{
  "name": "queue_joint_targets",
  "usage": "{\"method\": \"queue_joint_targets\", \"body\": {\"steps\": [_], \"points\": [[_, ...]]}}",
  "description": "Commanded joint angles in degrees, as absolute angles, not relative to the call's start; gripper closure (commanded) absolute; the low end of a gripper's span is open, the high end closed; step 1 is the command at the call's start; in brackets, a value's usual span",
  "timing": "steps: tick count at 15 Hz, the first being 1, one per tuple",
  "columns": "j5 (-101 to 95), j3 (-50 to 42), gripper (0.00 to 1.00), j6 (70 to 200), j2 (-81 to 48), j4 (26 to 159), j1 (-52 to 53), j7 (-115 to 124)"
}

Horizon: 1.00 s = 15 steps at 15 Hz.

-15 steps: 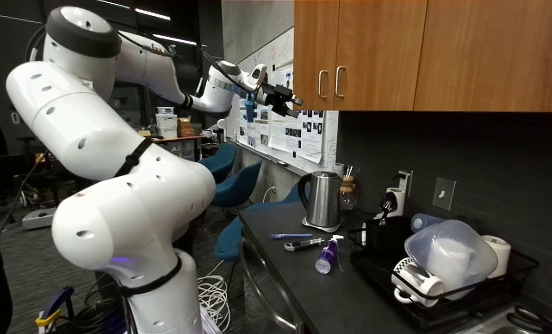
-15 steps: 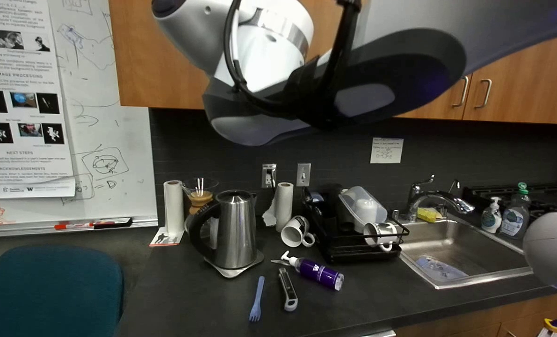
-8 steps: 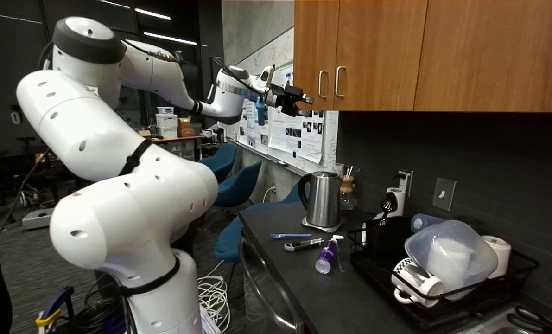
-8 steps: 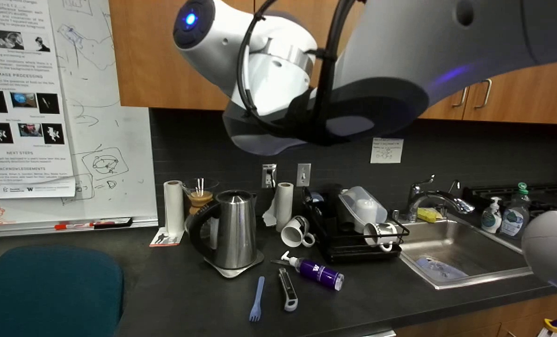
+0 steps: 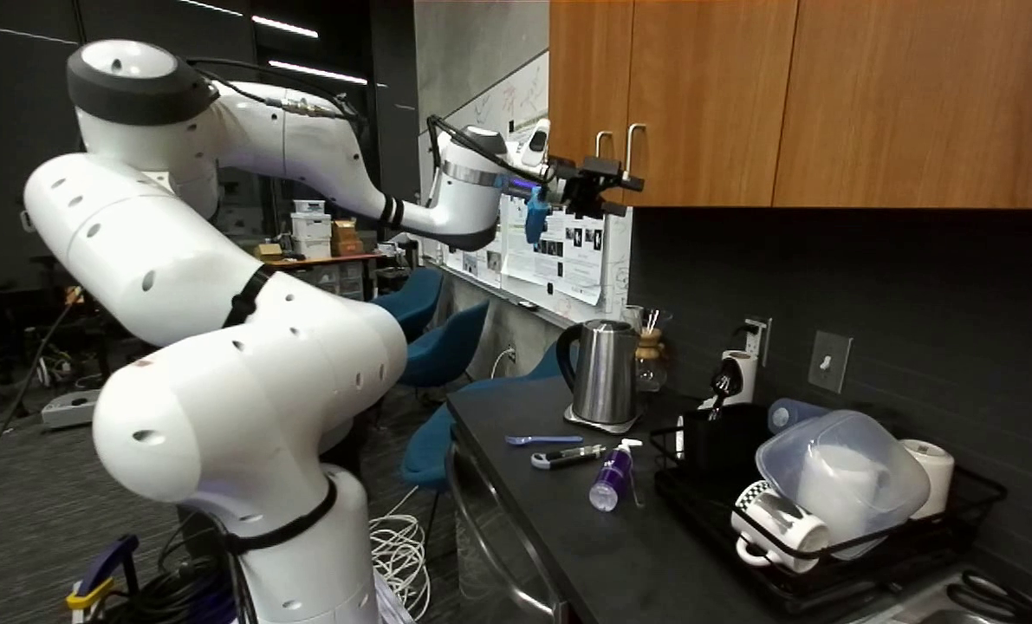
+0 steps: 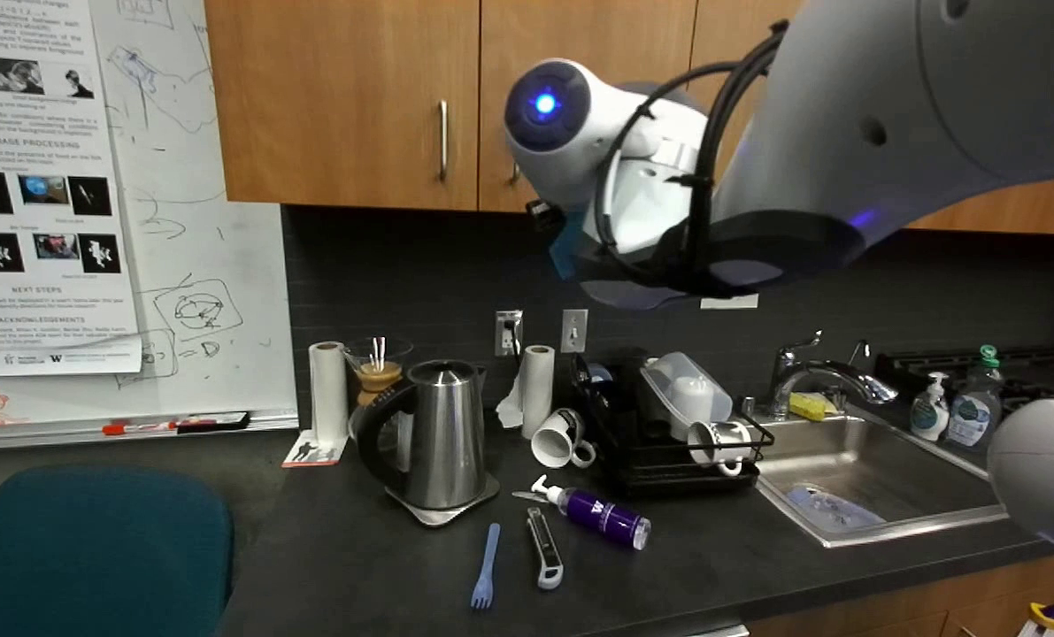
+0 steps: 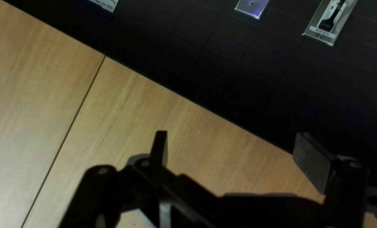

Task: Open the top cabinet

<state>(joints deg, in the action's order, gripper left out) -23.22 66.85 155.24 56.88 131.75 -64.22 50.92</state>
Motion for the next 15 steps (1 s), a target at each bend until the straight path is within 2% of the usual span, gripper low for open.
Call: {"method": "queue_joint_targets", "body": {"steps": [1,7,15], "points": [[-23.39,62.33,0.00,168.96,62.53,139.12,-65.58,48.48],[-13.59,63.66,0.00,185.57,64.22,139.58,-70.87,37.42],[2.71,68.28,0.00,193.81,62.83,136.72,-74.40,22.73]]}}
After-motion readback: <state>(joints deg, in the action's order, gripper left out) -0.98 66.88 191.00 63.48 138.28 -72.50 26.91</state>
